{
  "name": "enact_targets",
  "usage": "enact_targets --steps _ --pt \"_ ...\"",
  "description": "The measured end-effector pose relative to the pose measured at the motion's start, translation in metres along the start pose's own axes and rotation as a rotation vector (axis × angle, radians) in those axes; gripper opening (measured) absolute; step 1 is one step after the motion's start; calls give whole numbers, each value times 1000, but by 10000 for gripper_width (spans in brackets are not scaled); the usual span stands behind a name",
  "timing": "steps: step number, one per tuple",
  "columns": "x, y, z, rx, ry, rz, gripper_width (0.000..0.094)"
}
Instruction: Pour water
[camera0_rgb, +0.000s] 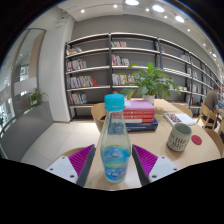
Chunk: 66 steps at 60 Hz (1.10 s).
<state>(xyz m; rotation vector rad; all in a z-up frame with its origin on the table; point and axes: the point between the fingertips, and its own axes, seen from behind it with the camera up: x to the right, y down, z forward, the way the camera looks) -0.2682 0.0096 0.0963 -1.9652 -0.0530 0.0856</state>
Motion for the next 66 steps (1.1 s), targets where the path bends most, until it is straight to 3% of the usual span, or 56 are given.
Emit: enact_targets --steps 10,17,27,35,49,66 --pt "-4 -7 33 51 -1 -25 743" --pt "0 -15 39 141 5 -41 575" --pt "-3 -23 38 229 -50 -17 455" --pt "-1 -25 42 239 -60 -7 374" --pt "-5 -29 41 211 -115 61 372" --pt "52 -94 46 190 -183 600 373"
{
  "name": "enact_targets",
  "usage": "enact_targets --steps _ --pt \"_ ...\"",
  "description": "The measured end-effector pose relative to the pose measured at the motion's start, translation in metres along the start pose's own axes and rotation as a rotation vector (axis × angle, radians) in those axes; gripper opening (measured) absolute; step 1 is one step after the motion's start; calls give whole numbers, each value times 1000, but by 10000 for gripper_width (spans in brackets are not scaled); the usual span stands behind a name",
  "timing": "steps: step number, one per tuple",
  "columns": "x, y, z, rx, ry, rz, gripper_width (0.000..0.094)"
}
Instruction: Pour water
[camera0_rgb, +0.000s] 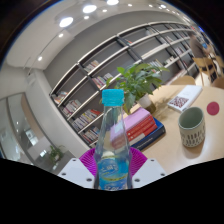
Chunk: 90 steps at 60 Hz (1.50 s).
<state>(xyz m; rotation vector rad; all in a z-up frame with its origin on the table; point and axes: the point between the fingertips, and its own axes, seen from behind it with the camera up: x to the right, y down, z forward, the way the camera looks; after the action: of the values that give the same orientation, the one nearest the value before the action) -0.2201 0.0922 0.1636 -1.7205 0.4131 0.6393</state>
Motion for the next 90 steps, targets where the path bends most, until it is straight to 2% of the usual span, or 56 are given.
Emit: enact_targets --steps 11,23,28,42,50,61,68,77,85,90 --pt "23 -53 -1 1 -32 472 372" --pt "40 -73 10 -46 -70 966 378" --pt "49 -86 12 -20 -89 1154 376" --pt "84 -110 21 72 -62 1511 375" --pt "98 -111 28 78 -51 1613 378" --pt "100 -107 28 44 -44 1611 378" --pt "91 -117 23 30 -41 1474 378" --pt "84 -166 5 76 0 978 404" --pt "70 -228 -17 132 -32 487 403" --pt "78 -260 -27 173 -18 209 404"
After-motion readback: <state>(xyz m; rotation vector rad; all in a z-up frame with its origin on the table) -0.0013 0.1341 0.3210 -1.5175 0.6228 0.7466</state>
